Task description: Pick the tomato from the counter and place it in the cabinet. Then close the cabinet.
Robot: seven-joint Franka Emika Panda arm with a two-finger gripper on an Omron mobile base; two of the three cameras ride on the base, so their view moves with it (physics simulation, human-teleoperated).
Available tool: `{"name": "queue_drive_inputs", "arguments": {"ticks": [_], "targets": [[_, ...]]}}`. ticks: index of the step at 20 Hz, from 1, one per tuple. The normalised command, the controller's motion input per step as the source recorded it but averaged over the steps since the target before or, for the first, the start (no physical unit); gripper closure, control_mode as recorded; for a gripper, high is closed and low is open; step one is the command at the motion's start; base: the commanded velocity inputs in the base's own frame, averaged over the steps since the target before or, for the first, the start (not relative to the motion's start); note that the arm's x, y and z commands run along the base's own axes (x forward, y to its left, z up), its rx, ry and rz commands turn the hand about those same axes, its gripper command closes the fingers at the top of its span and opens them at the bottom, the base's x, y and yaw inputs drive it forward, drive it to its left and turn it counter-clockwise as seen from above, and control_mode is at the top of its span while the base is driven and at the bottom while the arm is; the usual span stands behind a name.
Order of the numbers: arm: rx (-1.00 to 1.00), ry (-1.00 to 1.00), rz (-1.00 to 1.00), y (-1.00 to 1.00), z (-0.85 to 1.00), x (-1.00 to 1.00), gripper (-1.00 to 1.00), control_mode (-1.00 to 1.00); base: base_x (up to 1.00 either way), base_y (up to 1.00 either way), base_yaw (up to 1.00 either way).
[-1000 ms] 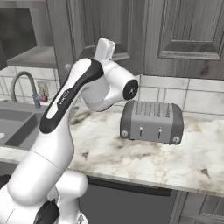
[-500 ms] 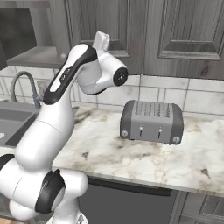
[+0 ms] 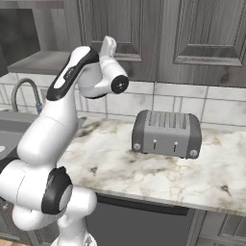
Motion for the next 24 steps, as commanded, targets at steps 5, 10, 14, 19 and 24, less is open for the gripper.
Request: {"name": "queue_drive_inputs", "arguments": {"ticks": [5, 10, 14, 19, 24], "targets": [[0.0, 0.0, -0.14, 0.14, -0.27, 0.42, -1.0, -1.0, 0.0, 0.0, 0.0], [0.0, 0.0, -0.13, 0.0, -0.02, -0.09, -1.0, -1.0, 0.0, 0.0, 0.0], [0.0, 0.02, -0.05, 0.0, 0.0, -0.98, -1.0, -1.0, 0.0, 0.0, 0.0], [0.0, 0.04, 0.0, 0.0, 0.11, -1.0, -1.0, -1.0, 0.0, 0.0, 0.0], [0.0, 0.11, 0.0, 0.01, 0.22, -1.0, -1.0, -1.0, 0.0, 0.0, 0.0]]}}
